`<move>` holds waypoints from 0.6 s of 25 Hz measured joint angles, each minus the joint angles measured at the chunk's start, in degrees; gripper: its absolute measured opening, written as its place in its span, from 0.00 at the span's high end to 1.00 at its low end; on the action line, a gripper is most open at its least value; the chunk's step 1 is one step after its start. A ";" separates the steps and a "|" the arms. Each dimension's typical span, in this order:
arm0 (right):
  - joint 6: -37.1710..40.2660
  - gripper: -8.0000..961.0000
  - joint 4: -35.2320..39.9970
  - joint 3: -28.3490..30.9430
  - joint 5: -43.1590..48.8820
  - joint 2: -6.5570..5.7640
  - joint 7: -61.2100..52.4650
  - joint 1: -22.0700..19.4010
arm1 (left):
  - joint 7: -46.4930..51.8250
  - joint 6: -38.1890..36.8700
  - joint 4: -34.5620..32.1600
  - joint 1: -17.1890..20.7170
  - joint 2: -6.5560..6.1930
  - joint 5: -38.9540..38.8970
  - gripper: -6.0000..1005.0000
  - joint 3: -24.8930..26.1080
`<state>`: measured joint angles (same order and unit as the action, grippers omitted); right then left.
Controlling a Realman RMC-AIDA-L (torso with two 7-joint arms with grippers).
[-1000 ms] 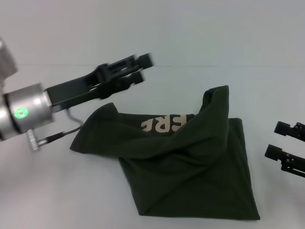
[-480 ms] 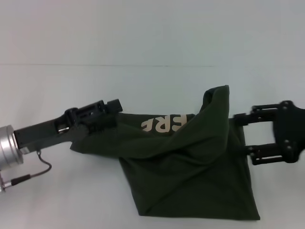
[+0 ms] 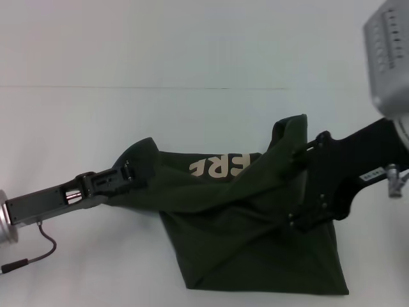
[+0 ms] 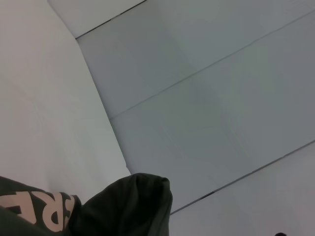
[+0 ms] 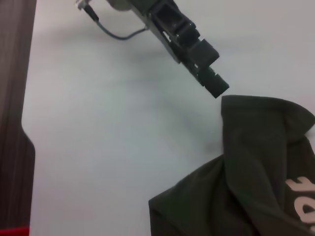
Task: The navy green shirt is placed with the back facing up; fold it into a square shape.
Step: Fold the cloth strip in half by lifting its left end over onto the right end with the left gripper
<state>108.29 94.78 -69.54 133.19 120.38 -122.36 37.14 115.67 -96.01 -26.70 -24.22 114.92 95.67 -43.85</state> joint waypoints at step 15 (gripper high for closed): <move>-10.32 0.21 -9.52 -14.52 12.10 1.25 -13.44 17.42 | -5.37 -7.67 -1.15 1.74 -1.07 3.80 0.13 0.26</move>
<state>97.98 85.26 -84.06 145.29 121.63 -135.80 54.57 110.30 -103.68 -27.85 -22.48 113.85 99.47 -43.59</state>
